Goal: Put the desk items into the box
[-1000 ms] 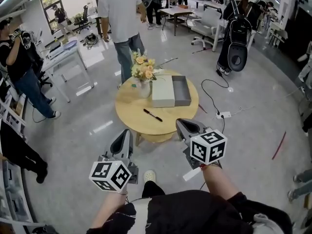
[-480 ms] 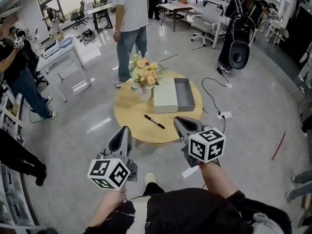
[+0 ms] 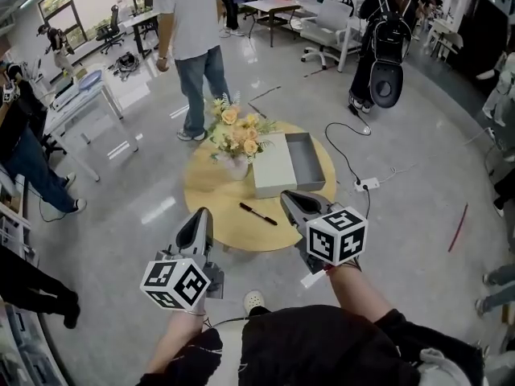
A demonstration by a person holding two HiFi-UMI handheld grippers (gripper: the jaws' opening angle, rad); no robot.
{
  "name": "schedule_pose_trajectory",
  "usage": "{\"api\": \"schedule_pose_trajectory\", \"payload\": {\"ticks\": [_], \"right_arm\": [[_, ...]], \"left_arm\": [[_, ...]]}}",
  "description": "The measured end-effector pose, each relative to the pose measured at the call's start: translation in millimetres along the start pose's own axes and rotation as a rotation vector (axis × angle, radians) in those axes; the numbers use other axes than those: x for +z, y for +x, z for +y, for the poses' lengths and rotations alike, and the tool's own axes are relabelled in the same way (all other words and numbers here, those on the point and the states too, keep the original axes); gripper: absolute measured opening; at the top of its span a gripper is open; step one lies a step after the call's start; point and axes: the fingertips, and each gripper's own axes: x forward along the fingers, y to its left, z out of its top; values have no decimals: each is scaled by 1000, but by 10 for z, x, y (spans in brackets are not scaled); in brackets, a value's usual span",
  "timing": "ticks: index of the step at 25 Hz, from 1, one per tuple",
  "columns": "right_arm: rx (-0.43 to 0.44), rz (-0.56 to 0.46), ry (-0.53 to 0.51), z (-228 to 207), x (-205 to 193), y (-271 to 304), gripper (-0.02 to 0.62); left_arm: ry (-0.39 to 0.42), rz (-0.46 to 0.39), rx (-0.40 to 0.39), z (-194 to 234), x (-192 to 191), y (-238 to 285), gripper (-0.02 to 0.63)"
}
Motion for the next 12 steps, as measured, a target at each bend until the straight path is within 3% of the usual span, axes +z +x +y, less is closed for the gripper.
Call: {"api": "schedule_pose_trajectory", "payload": {"ticks": [12], "right_arm": [[-89,26,-19,-49,4,588,5]], "left_arm": [[28,26,-68,560,209,368,11]]}}
